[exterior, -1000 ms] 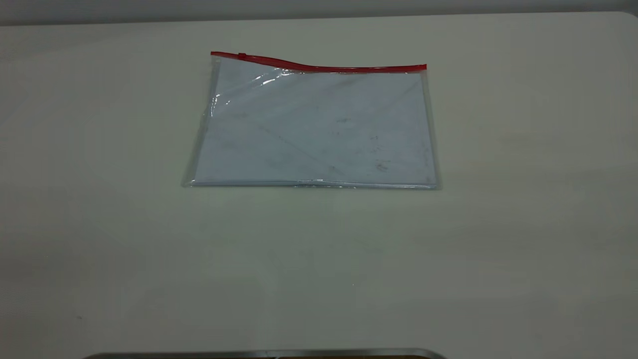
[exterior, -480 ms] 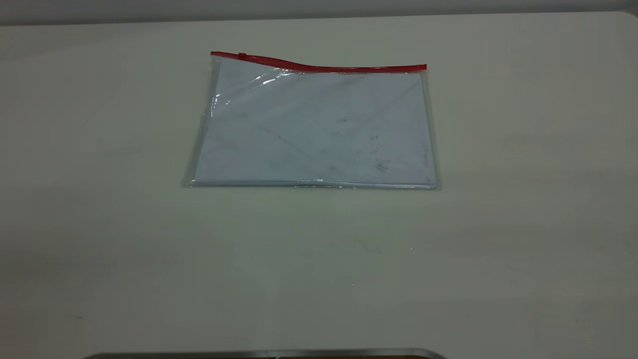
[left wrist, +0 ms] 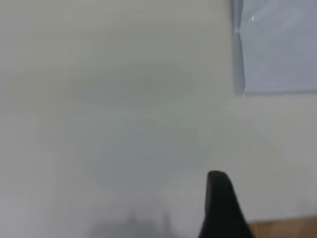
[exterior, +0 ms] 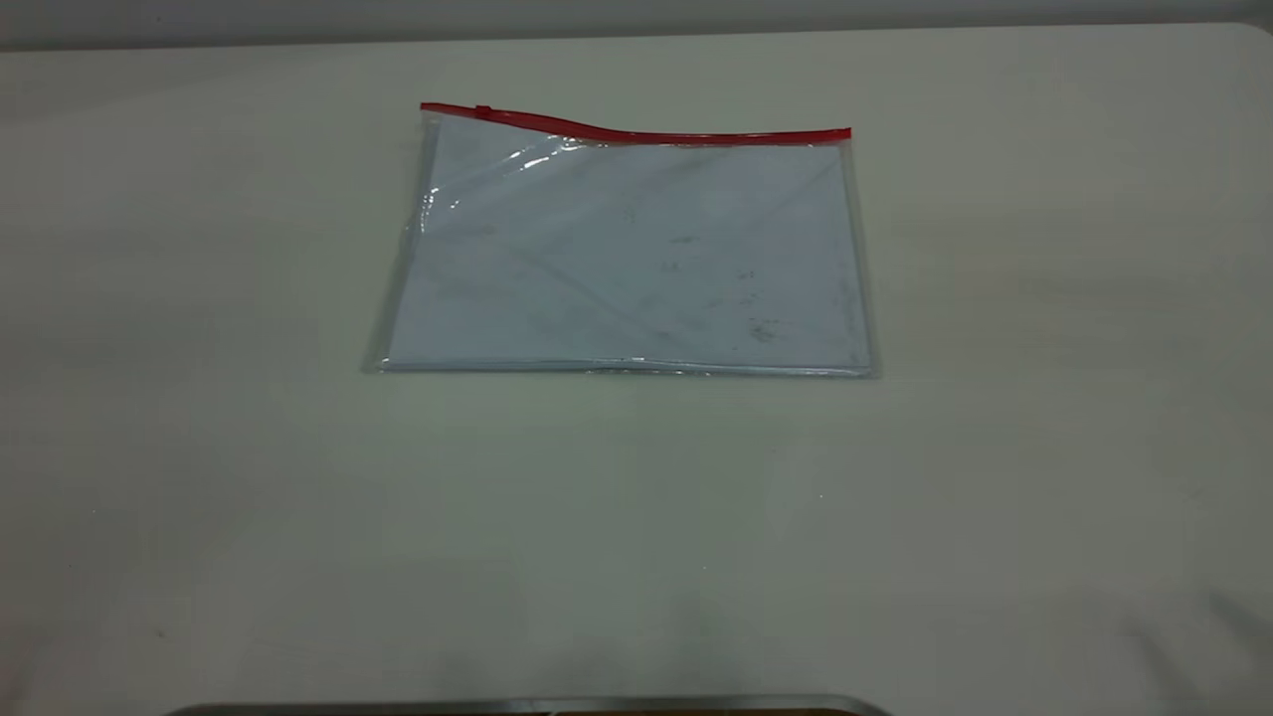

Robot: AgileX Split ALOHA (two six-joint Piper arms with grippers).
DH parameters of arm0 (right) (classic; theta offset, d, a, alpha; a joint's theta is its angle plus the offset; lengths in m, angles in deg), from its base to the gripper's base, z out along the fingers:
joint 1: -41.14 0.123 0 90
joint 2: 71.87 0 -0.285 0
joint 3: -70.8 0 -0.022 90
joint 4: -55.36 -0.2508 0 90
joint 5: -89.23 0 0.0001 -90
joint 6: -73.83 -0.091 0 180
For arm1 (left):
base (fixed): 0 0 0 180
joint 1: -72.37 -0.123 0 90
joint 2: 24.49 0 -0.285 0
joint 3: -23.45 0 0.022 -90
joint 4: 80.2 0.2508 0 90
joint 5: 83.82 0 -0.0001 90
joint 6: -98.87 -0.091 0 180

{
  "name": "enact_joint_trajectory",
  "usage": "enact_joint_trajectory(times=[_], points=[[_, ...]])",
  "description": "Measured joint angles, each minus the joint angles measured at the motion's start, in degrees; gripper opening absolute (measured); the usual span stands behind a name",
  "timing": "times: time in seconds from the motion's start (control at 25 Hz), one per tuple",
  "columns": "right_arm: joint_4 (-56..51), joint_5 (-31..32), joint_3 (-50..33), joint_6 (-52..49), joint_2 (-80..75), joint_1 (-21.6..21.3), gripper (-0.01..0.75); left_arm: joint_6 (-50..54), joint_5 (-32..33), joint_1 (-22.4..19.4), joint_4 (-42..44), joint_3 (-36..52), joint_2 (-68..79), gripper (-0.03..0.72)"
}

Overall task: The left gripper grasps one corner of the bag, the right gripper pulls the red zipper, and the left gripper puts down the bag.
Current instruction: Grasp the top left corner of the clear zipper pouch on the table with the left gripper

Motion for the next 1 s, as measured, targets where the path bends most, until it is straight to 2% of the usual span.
enact_joint_trajectory(times=[0.2,0.32,0.48,0.68,0.8,1.0], points=[[-20.08,-8.02,3.42,27.75,-21.05,2.23,0.492,-7.19,-11.66,0.00,-4.83,-1.45,18.17,0.561],[-33.13,-10.17,8.44,41.48,-33.47,4.76,0.493,-9.91,-19.08,0.00,-6.94,-1.69,28.18,0.564],[-47.27,-10.66,16.38,54.70,-49.51,8.95,0.493,-14.93,-24.18,0.00,-11.39,-5.74,40.95,0.564],[-55.16,-6.14,25.73,61.00,-65.40,12.34,0.493,-20.36,-25.45,0.00,-14.73,-15.35,56.84,0.564],[-55.77,-2.40,30.61,61.25,-71.94,12.55,0.493,-22.65,-25.53,0.00,-17.19,-23.24,65.70,0.564],[-55.94,0.17,35.02,61.25,-76.33,12.55,0.493,-30.78,-22.30,0.00,-24.83,-37.38,80.22,0.564]])
